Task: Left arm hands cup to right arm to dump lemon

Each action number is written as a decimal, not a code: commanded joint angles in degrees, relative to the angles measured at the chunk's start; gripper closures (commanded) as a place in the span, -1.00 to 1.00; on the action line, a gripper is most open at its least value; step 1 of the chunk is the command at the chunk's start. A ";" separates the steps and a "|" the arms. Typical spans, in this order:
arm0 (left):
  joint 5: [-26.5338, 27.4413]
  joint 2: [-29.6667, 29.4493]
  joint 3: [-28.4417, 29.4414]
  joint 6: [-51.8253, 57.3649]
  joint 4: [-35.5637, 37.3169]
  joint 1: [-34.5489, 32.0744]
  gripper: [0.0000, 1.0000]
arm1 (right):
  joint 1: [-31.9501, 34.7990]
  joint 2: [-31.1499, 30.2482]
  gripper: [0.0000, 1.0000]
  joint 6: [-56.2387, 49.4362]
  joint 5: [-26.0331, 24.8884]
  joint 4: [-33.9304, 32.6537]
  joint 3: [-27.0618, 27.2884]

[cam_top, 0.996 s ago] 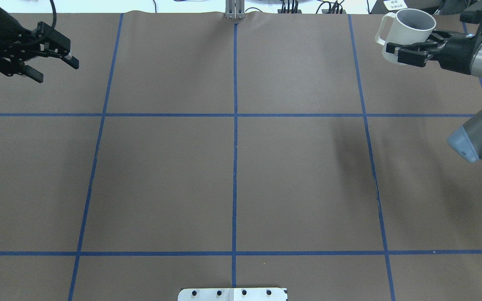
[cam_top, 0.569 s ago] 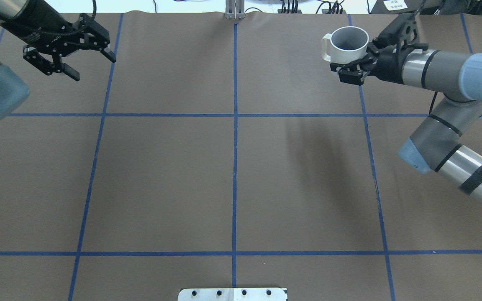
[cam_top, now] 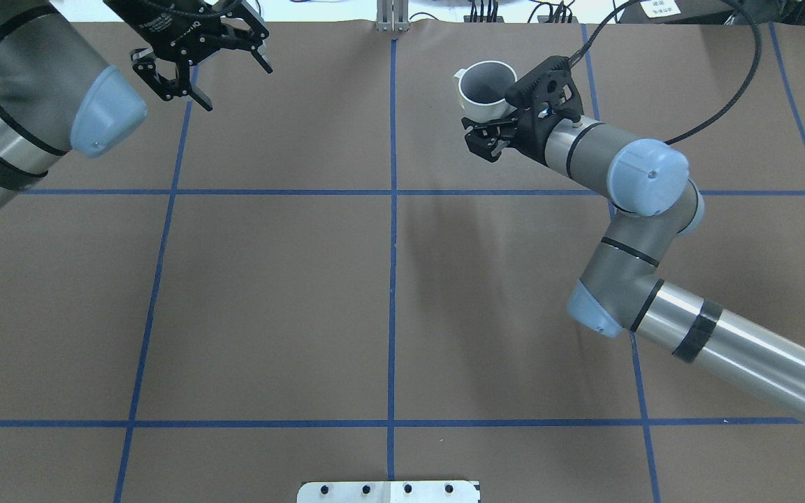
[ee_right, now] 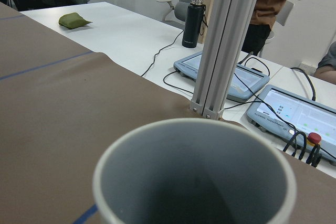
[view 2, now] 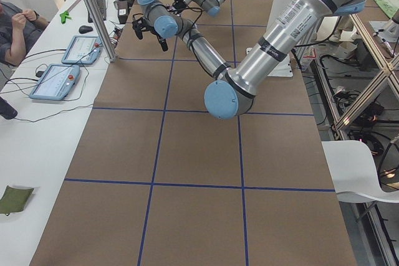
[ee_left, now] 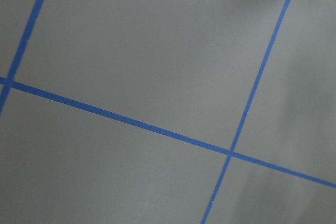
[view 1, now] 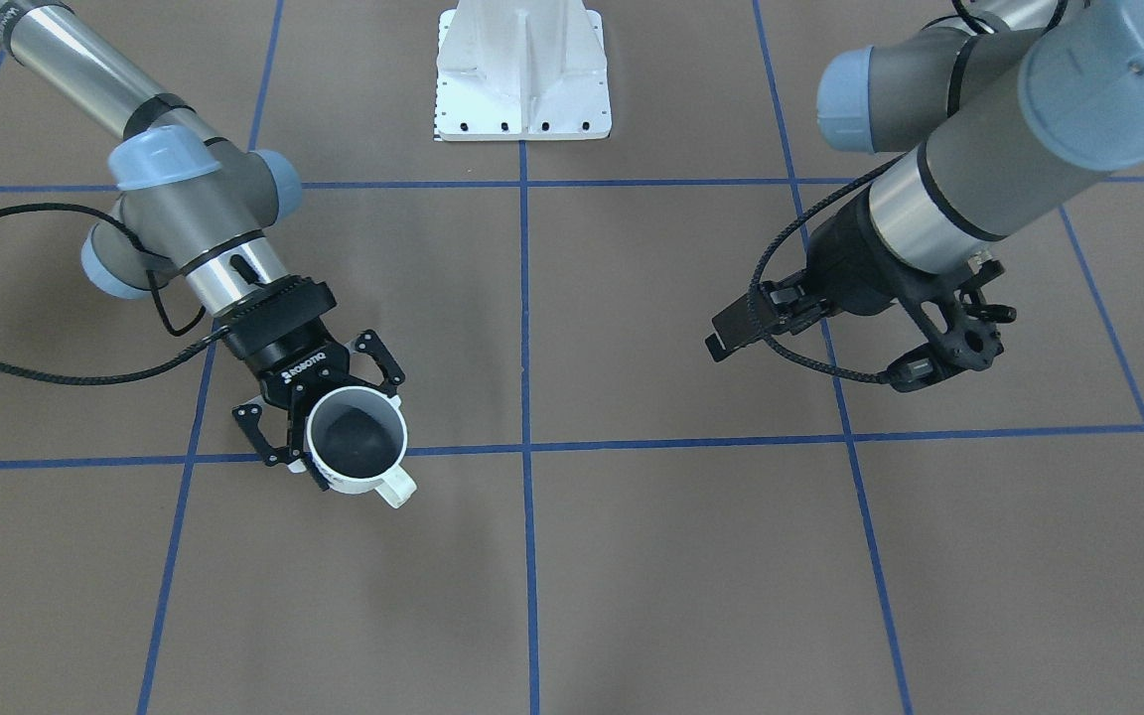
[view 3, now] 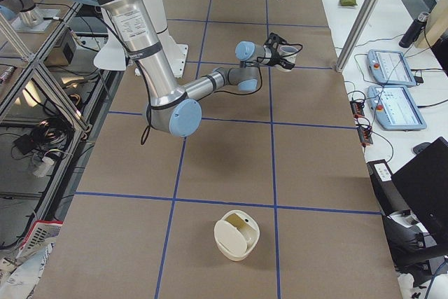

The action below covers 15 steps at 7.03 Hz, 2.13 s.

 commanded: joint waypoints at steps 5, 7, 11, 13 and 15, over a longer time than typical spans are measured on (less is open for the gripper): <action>0.60 -6.75 6.22 -3.15 -0.55 1.68 -1.00 | -5.99 13.29 0.39 0.83 -12.29 -13.59 -6.08; 5.23 -7.28 6.22 -6.40 -1.77 4.40 -1.00 | -6.52 14.35 0.39 1.01 -12.82 -13.50 -6.08; 10.78 -8.07 8.24 -13.95 -9.32 8.89 -1.00 | -8.62 15.06 0.38 1.27 -14.13 -13.50 -5.65; 10.97 -8.08 9.29 -13.97 -9.34 8.81 -0.32 | -9.94 14.97 0.37 1.27 -17.03 -13.24 -5.38; 10.97 -8.16 11.13 -13.79 -11.78 8.90 0.15 | -10.04 14.88 0.37 1.27 -17.48 -12.98 -5.20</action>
